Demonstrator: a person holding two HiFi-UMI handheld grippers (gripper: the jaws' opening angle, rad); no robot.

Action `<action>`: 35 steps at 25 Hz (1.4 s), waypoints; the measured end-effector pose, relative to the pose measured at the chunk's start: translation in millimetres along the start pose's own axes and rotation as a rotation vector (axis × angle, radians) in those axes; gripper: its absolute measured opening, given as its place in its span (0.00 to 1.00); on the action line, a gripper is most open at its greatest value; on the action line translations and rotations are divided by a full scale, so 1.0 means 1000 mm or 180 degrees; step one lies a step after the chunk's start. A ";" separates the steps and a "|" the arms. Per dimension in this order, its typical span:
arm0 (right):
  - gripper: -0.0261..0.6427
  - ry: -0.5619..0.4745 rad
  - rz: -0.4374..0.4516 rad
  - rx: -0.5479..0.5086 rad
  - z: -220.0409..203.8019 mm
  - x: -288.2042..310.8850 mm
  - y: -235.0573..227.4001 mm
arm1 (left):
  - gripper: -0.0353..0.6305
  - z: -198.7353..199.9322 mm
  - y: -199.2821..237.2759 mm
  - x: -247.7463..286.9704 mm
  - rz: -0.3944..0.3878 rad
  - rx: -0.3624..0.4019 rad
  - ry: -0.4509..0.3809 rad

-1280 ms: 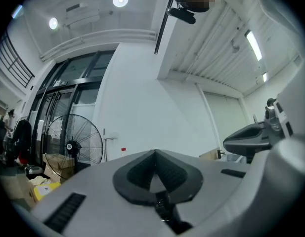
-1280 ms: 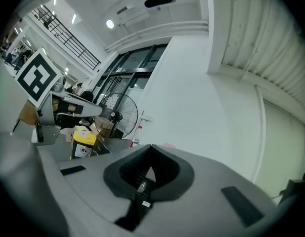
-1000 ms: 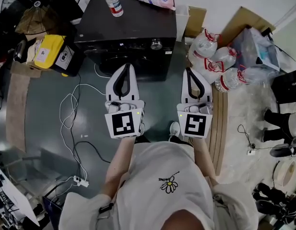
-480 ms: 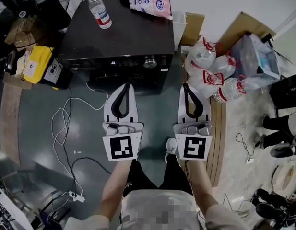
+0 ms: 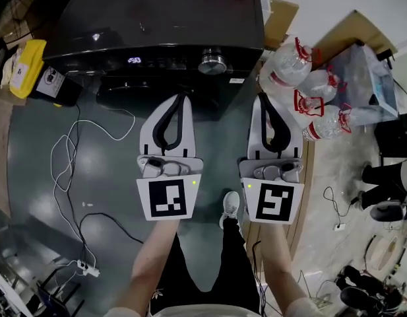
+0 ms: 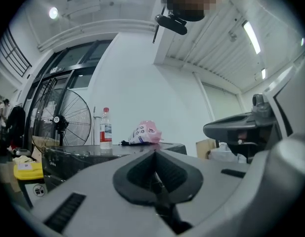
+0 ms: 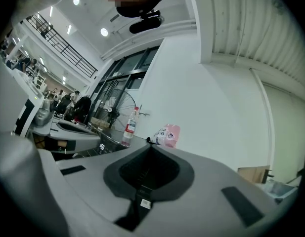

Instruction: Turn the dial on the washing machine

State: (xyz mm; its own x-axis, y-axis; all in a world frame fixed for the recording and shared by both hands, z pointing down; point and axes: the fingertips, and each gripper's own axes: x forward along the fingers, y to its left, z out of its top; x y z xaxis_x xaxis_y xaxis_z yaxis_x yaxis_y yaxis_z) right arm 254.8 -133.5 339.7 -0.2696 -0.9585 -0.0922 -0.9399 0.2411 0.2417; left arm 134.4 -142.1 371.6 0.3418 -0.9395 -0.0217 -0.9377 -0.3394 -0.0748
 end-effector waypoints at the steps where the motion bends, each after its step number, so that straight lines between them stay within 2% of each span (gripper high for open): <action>1: 0.05 0.0010 -0.0006 -0.0003 -0.006 0.001 0.001 | 0.05 -0.006 -0.001 0.002 -0.0011 0.0002 0.0005; 5: 0.05 0.0050 -0.0023 0.0011 -0.023 0.003 0.000 | 0.05 -0.018 -0.005 0.011 -0.0006 -0.0031 0.0014; 13: 0.05 0.0155 0.0006 0.0031 -0.038 -0.002 -0.008 | 0.05 -0.014 -0.011 0.034 0.0052 -0.0029 0.0024; 15: 0.05 0.0197 -0.0018 0.0035 -0.043 -0.004 -0.014 | 0.29 -0.017 -0.016 0.046 0.0000 -0.0066 0.0094; 17: 0.05 0.0220 -0.0057 0.0041 -0.048 -0.006 -0.020 | 0.34 -0.021 -0.021 0.057 -0.0032 -0.0162 0.0128; 20: 0.05 0.0230 -0.0097 0.0054 -0.053 -0.008 -0.028 | 0.43 -0.033 -0.026 0.074 0.0042 -0.0439 0.0144; 23: 0.05 0.0181 -0.0072 -0.0052 -0.055 -0.008 -0.035 | 0.44 -0.047 -0.027 0.085 0.0202 -0.0616 0.0159; 28: 0.05 0.0221 -0.0032 -0.0072 -0.065 -0.010 -0.040 | 0.44 -0.058 -0.027 0.094 0.0410 -0.0660 0.0148; 35: 0.05 0.0329 -0.0036 -0.0071 -0.079 -0.015 -0.050 | 0.44 -0.071 -0.023 0.098 0.0616 -0.1192 0.0152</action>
State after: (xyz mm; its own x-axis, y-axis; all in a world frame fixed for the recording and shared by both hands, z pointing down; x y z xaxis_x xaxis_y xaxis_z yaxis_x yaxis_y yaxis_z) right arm 322.1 -142.7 405.2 -0.2350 -0.9720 0.0048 -0.9376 0.2280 0.2627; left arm 184.9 -229.9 442.3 0.1621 -0.9856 0.0472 -0.9454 -0.1414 0.2937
